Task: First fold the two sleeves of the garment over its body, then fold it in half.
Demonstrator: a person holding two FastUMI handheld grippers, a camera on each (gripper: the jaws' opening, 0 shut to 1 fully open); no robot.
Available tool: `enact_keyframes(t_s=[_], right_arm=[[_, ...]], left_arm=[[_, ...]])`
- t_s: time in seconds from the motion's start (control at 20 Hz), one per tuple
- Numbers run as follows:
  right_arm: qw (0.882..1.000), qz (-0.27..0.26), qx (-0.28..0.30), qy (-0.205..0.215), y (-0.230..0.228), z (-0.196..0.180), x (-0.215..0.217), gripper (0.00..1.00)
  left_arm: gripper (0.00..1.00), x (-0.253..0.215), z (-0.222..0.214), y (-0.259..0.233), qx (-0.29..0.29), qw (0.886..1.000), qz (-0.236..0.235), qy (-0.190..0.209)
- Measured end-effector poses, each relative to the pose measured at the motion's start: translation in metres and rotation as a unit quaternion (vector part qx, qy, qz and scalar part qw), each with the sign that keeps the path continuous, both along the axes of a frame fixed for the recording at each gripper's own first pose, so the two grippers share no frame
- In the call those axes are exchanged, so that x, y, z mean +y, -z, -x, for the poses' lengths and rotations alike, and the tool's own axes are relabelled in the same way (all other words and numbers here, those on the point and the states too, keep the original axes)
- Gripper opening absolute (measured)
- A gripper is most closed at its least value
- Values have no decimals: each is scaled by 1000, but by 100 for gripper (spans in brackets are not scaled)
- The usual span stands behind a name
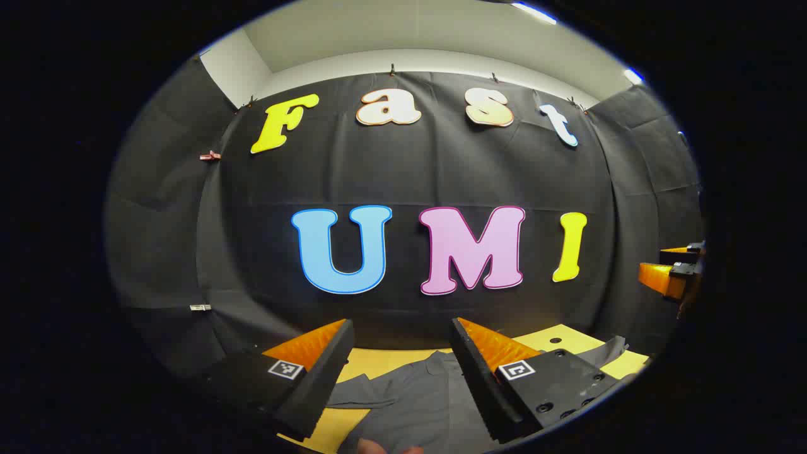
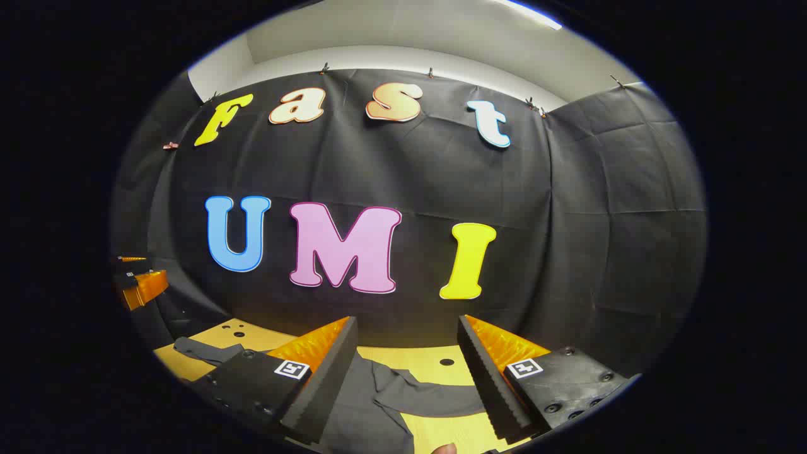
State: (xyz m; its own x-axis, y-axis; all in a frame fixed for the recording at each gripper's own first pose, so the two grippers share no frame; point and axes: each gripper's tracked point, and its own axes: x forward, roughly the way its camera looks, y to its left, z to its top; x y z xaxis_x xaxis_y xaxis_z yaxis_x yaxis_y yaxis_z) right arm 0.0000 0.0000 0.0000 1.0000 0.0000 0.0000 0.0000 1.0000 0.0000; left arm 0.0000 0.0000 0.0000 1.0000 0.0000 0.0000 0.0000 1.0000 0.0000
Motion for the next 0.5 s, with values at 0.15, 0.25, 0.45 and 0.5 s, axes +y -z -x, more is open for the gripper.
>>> enact_keyframes(t_s=[0.15, 0.25, 0.45, 0.5], right_arm=[[1000, -1, 7, -3, 6, -6, -9, 97], [1000, -4, 11, -6, 10, -10, -15, 97], [1000, -6, 16, -12, 14, -18, -23, 97], [1000, -7, 18, -14, 16, -19, -24, 97]], left_arm=[[96, -3, -2, -3, 5, 1000, -4, -6], [96, -5, -3, -2, 12, 1000, -6, -14], [96, -6, -6, -4, 18, 1000, -9, -20], [96, -7, -6, -5, 19, 1000, -10, -20]])
